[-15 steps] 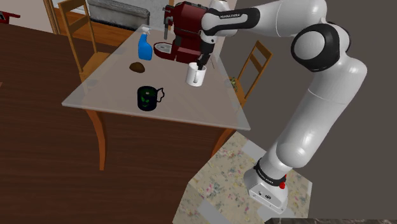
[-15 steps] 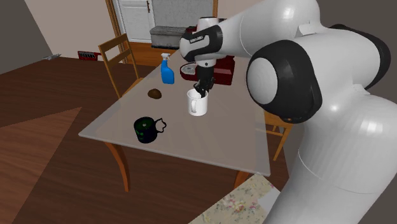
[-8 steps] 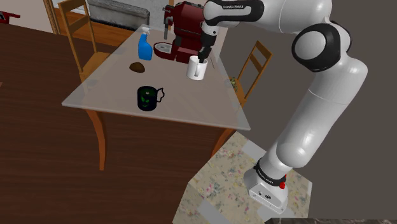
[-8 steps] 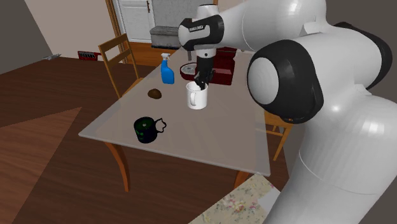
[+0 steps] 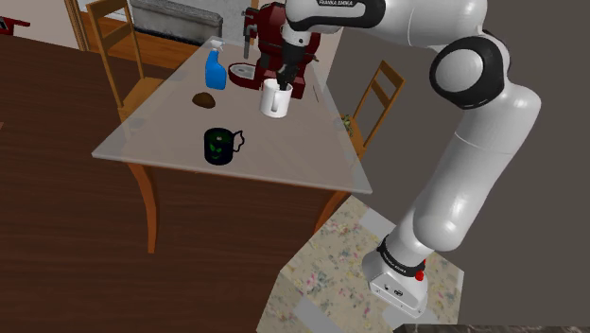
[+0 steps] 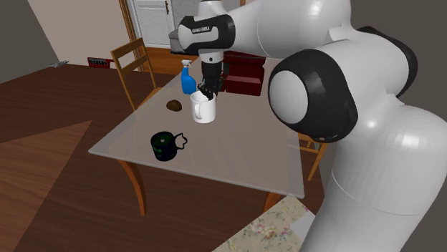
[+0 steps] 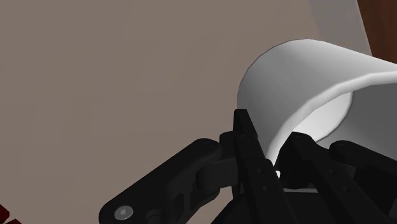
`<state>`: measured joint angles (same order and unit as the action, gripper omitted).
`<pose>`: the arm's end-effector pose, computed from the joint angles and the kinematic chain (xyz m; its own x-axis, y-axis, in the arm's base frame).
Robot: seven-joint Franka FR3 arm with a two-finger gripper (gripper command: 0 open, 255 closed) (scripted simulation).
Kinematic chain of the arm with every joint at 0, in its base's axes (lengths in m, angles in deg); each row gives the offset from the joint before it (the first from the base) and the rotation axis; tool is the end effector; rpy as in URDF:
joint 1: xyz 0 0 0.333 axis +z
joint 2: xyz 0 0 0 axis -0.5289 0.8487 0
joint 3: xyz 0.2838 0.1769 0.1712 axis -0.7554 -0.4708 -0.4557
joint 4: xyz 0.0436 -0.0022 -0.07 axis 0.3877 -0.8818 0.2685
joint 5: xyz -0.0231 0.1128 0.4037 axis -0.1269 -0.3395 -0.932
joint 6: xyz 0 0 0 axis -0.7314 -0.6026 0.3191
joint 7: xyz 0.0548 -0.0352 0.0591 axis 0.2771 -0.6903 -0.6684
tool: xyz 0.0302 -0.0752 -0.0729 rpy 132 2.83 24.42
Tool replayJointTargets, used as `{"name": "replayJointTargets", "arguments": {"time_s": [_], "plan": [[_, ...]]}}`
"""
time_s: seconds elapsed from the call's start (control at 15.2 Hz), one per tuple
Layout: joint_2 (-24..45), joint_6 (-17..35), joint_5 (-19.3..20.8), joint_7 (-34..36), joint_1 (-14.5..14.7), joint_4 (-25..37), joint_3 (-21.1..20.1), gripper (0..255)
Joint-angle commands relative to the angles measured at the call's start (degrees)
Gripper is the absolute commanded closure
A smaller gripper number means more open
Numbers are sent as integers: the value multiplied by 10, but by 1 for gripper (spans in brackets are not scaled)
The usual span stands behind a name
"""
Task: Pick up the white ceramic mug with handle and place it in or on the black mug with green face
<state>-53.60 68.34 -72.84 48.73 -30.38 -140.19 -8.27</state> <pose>0.6461 -0.0764 0.5763 0.9796 0.2003 0.0178 0.2004 -0.9797 -0.0078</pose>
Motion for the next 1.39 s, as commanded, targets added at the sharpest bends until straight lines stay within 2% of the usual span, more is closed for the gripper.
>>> {"name": "replayJointTargets", "arguments": {"time_s": [0.0,0.33,0.73,1.32], "plan": [[10,-7,1,27,15,18,-11,255],[48,-29,2,86,49,78,-34,255],[111,-66,5,149,88,180,-56,255],[106,6,5,148,89,102,-56,255]]}}
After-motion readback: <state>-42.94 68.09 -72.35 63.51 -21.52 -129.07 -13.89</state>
